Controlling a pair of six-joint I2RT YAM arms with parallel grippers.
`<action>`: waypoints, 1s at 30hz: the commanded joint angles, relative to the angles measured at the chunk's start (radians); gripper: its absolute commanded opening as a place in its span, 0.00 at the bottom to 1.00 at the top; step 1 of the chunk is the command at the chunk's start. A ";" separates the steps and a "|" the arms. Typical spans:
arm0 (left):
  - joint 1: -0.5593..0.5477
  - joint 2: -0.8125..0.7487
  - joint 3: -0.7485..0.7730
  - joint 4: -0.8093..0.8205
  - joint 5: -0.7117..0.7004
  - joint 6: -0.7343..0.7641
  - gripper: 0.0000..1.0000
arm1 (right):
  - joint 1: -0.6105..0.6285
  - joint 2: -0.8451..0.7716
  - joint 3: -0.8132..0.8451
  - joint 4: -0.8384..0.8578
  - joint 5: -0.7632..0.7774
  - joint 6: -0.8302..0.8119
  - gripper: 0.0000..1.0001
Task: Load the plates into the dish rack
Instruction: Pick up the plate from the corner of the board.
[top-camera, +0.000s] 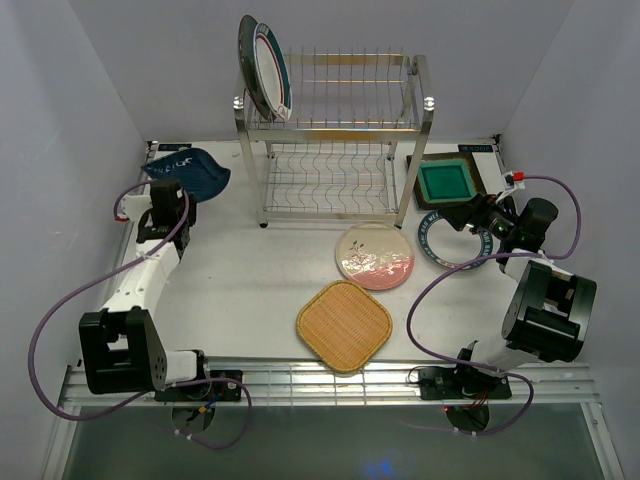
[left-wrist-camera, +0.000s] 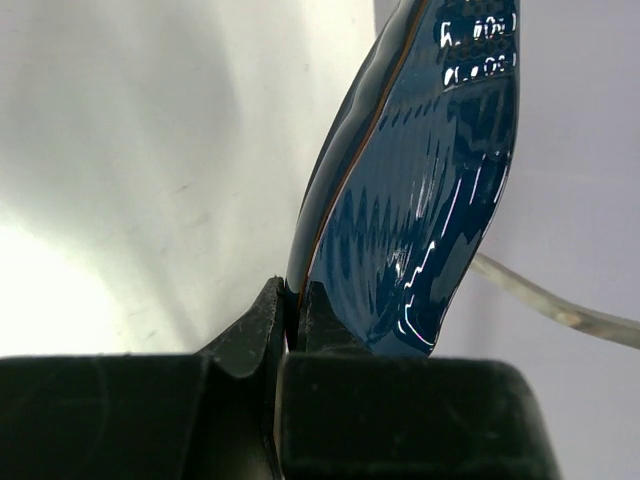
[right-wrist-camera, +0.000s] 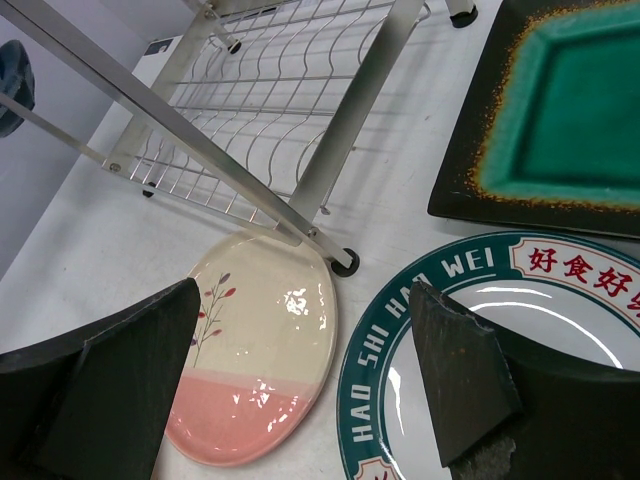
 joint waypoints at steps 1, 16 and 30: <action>-0.039 -0.113 -0.041 0.066 -0.132 0.016 0.00 | -0.008 -0.020 0.004 0.044 -0.019 0.009 0.90; -0.086 -0.504 -0.168 -0.026 -0.141 0.257 0.00 | -0.008 -0.022 0.002 0.044 -0.011 0.002 0.90; -0.089 -0.704 -0.083 -0.075 0.081 0.423 0.00 | -0.009 -0.023 0.002 0.042 -0.010 0.002 0.90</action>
